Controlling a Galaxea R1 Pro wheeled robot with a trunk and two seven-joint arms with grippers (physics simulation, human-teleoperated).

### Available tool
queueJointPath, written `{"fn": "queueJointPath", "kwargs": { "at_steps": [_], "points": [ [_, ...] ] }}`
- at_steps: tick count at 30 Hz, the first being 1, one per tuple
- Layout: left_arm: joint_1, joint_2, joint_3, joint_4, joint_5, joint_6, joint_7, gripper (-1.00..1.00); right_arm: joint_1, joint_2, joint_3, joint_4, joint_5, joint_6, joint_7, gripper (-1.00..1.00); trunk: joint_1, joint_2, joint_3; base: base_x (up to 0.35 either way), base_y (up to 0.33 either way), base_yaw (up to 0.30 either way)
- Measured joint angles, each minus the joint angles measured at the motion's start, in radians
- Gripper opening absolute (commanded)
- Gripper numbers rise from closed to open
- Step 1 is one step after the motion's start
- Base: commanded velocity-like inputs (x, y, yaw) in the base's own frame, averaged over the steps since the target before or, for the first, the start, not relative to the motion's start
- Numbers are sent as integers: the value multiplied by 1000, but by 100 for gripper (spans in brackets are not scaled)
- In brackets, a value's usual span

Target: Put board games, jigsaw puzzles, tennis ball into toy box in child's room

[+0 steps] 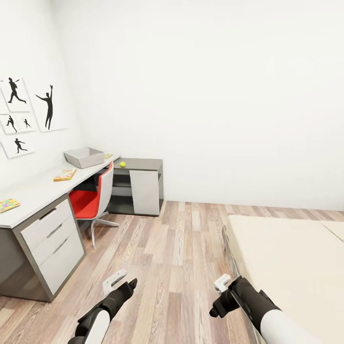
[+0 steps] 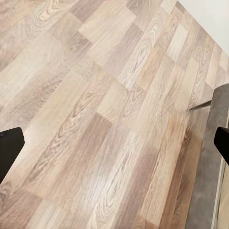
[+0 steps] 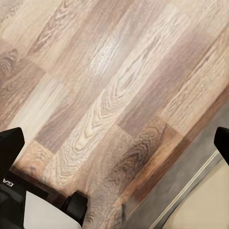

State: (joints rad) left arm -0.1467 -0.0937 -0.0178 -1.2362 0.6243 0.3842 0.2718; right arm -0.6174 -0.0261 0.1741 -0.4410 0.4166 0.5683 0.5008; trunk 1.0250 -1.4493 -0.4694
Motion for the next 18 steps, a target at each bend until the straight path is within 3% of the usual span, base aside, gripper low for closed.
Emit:
{"fn": "queueJointPath", "kwargs": {
  "at_steps": [18],
  "points": [
    [1,0,0,2,-7,-2,1,100,0,-2,-1,0,-1,2,0,100,0,0,0,-2,-3,-102]
  ]
}}
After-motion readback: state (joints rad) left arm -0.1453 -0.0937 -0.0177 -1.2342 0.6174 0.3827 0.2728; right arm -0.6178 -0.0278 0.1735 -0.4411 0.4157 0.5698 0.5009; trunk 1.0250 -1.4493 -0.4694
